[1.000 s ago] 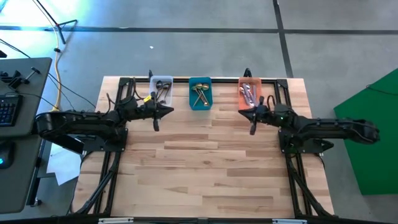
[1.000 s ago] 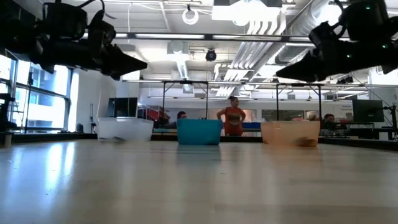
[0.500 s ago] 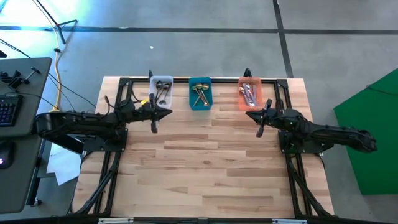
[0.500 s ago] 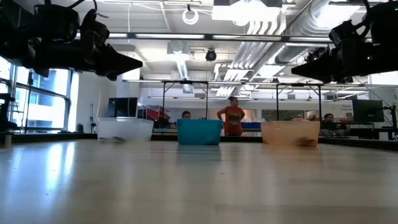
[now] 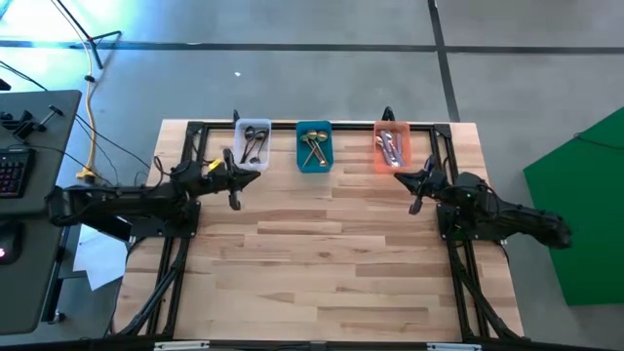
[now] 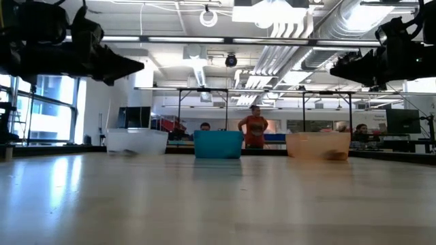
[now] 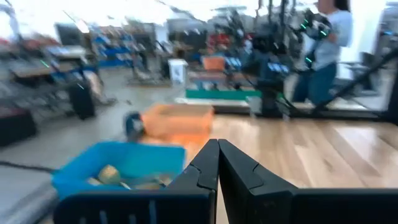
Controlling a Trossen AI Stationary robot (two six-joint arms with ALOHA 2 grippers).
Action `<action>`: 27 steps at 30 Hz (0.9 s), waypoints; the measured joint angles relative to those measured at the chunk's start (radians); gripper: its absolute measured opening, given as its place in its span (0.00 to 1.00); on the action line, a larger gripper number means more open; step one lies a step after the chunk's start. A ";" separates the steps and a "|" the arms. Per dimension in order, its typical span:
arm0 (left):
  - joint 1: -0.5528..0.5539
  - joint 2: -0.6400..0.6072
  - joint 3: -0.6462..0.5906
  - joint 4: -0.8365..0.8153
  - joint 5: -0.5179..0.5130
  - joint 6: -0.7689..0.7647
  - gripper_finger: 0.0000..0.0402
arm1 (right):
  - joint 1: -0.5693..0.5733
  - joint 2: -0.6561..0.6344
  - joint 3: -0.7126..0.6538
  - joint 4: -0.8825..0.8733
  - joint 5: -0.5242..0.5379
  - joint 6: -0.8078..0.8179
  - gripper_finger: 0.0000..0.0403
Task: Sort silverware by color (type)
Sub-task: Return to Home Position
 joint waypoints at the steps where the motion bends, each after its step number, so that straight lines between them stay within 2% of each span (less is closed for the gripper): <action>1: 0.000 -0.023 0.001 -0.006 -0.021 0.011 0.00 | 0.000 -0.017 0.000 -0.021 0.015 0.000 0.00; 11: 0.001 -0.323 0.001 -0.389 -0.119 0.013 0.00 | 0.000 -0.015 0.000 -0.021 0.018 -0.009 0.00; 23: 0.001 -0.792 0.001 -0.743 -0.101 -0.004 0.00 | 0.000 -0.012 -0.001 -0.021 0.020 -0.038 0.00; 27: 0.003 -0.789 0.006 -0.761 -0.100 0.002 0.00 | -0.005 -0.012 -0.001 -0.018 0.042 -0.038 0.00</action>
